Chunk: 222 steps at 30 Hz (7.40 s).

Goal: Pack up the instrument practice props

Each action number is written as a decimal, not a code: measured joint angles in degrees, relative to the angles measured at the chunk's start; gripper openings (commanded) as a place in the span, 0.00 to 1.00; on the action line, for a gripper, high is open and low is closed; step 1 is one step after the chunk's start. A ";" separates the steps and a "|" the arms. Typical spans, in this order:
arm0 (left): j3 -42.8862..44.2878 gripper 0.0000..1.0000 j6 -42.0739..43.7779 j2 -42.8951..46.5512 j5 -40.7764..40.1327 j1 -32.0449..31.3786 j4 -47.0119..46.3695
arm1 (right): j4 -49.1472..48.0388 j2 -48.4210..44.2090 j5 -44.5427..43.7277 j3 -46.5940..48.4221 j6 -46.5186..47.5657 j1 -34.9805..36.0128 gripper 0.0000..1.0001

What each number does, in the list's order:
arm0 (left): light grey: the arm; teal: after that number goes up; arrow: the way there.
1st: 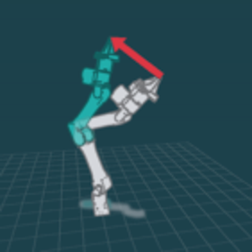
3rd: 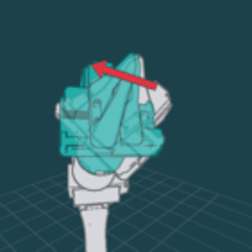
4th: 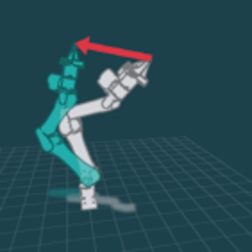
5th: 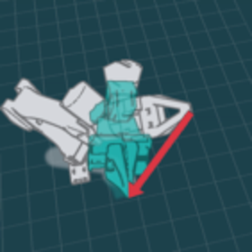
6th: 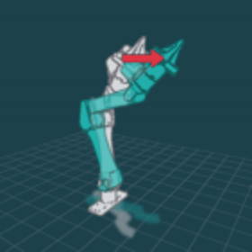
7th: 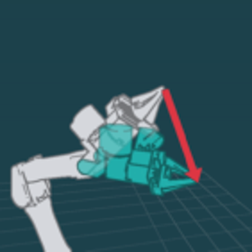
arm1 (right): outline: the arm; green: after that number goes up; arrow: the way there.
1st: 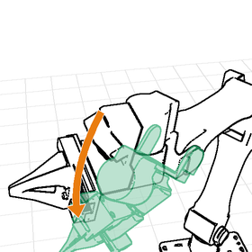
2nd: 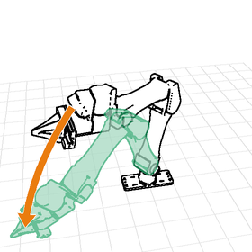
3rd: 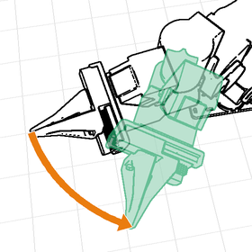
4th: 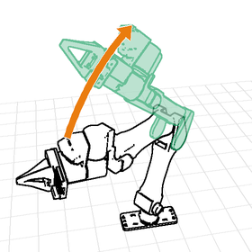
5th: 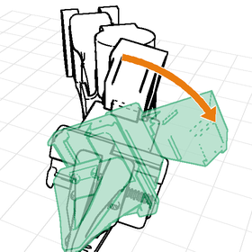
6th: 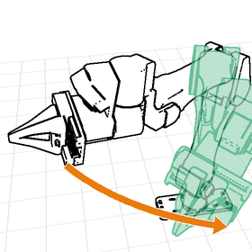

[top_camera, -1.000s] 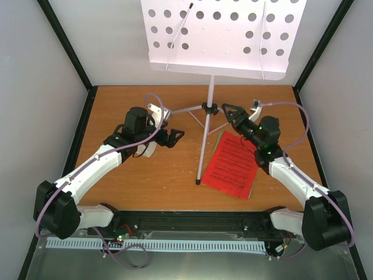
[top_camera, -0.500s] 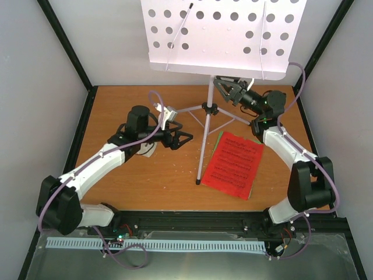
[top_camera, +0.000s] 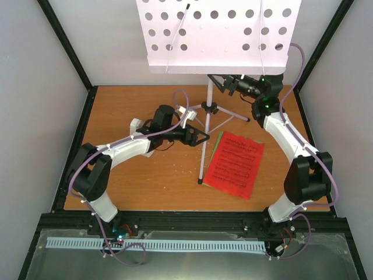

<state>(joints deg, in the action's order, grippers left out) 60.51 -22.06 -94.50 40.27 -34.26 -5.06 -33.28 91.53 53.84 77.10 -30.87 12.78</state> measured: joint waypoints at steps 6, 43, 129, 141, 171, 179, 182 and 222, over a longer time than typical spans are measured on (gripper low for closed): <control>2.86 0.68 -1.20 -3.87 -0.33 -0.04 -2.25 | 12.81 2.82 1.03 5.27 8.66 -0.20 0.51; -2.40 0.00 7.74 2.97 -9.77 -0.48 -1.29 | 10.71 -1.16 4.85 -0.74 19.30 1.60 0.07; -15.06 0.00 -4.44 20.20 -8.79 -0.52 25.29 | -14.38 7.50 -27.30 -37.66 -27.93 19.43 0.03; -15.69 0.00 -3.26 13.25 -12.24 -0.52 22.69 | -15.50 14.88 -30.49 -37.64 -29.16 19.47 0.03; -16.65 0.00 -2.47 8.59 -19.21 -0.24 17.73 | -14.05 13.51 -38.07 -41.35 -19.82 19.52 0.59; -16.65 0.21 -2.43 7.69 -18.88 -0.24 16.46 | -12.41 5.14 -40.87 -46.97 -18.03 19.52 0.70; -16.65 0.28 -1.57 7.15 -18.78 -0.24 15.06 | -10.93 1.77 -41.97 -49.44 -17.57 19.52 0.71; -3.58 0.99 1.79 19.02 -17.84 52.00 0.83 | 39.69 -27.34 -48.24 -25.83 19.08 -17.70 1.00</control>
<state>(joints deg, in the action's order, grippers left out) 56.93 -20.27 -75.48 22.44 17.74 -4.23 6.42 64.18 5.61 51.27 -11.79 -4.93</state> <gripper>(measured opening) 0.995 0.999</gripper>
